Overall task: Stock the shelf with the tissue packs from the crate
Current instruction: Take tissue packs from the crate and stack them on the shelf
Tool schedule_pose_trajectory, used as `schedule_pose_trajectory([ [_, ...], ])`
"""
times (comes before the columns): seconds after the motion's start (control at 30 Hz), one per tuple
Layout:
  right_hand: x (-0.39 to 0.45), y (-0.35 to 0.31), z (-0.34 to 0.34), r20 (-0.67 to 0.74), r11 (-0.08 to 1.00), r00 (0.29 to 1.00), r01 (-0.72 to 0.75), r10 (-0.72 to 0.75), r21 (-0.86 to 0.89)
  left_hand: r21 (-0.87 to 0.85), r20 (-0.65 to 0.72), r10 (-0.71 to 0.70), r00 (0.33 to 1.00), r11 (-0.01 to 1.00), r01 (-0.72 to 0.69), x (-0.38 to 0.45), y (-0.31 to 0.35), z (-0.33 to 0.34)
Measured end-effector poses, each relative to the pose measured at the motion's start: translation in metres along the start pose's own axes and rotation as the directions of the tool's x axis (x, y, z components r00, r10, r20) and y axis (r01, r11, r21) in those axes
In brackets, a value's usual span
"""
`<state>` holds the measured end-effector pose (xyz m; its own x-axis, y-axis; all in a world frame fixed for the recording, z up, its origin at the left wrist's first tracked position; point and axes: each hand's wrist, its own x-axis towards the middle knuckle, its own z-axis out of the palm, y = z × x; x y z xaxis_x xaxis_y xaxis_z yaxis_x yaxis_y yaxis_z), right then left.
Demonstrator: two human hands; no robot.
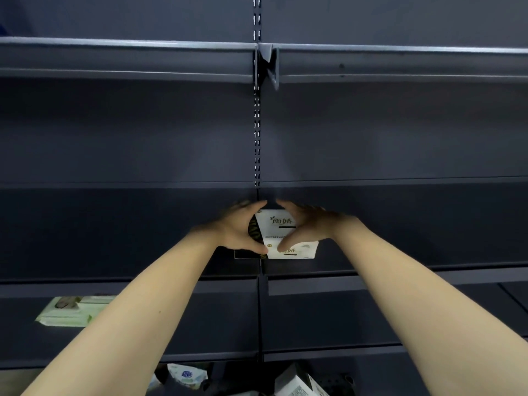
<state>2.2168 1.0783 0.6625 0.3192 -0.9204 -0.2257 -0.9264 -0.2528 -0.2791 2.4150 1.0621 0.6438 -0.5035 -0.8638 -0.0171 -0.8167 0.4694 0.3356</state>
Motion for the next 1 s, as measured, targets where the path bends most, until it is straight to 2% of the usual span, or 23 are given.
schedule_pose_trajectory([
  [0.1, 0.006, -0.002, 0.003, -0.127, 0.994, 0.99, 0.043, -0.056, -0.102, 0.161, -0.093, 0.052, 0.994, 0.986, -0.037, -0.002, -0.003, 0.0],
  [0.23, 0.013, -0.012, 0.006, -0.394, 0.978, 0.905, 0.096, -0.163, -0.184, 0.363, -0.308, 0.166, 0.937, 0.931, -0.046, -0.003, -0.009, -0.005],
  [0.4, 0.027, -0.025, 0.025, -0.559, 0.94, 0.794, 0.045, -0.238, -0.337, 0.424, -0.419, 0.181, 0.89, 0.906, 0.015, -0.01, -0.023, 0.001],
  [0.53, 0.044, -0.032, 0.044, -0.633, 0.928, 0.727, 0.016, -0.266, -0.371, 0.375, -0.462, 0.179, 0.869, 0.927, 0.008, -0.014, -0.043, 0.01],
  [0.67, 0.051, -0.028, 0.053, -0.671, 0.928, 0.676, 0.052, -0.304, -0.368, 0.326, -0.47, 0.19, 0.862, 0.945, -0.031, -0.015, -0.048, 0.013],
  [0.9, 0.059, -0.022, 0.055, -0.654, 0.941, 0.7, 0.078, -0.287, -0.33, 0.349, -0.505, 0.201, 0.839, 0.937, -0.015, -0.003, -0.055, 0.013],
  [1.0, 0.07, -0.023, 0.051, -0.675, 0.946, 0.677, 0.102, -0.293, -0.309, 0.356, -0.543, 0.198, 0.816, 0.934, 0.01, 0.006, -0.061, 0.014],
])
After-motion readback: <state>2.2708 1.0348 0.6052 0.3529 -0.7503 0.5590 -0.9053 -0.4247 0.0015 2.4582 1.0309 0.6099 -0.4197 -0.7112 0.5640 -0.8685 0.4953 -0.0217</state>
